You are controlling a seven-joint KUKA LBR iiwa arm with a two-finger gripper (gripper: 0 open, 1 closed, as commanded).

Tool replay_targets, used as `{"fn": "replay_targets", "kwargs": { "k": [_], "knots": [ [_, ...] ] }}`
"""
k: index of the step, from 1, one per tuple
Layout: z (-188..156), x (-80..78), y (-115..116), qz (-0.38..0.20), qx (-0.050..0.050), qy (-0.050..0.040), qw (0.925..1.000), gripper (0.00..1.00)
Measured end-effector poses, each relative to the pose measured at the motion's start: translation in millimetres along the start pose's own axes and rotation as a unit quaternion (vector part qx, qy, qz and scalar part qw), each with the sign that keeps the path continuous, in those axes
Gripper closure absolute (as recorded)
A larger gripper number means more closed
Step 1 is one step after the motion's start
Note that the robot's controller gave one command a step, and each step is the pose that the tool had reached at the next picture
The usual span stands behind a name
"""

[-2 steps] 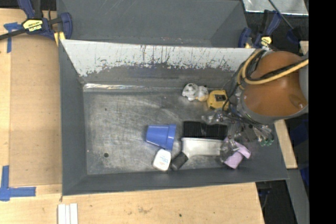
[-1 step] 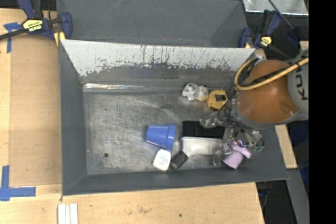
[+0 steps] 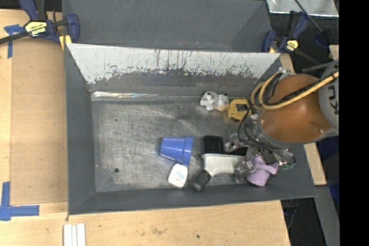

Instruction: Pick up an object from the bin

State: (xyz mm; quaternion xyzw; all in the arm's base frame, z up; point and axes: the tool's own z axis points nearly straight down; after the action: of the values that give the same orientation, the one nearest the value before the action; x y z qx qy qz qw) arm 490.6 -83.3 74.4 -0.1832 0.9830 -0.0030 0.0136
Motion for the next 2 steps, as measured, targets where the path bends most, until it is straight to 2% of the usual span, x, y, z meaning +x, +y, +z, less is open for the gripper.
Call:
{"fn": "replay_targets", "kwargs": {
  "k": [2],
  "knots": [
    [-4.3, 0.6, 0.4, 0.000, -0.001, 0.0030, 1.0000, 1.00]
  ]
}}
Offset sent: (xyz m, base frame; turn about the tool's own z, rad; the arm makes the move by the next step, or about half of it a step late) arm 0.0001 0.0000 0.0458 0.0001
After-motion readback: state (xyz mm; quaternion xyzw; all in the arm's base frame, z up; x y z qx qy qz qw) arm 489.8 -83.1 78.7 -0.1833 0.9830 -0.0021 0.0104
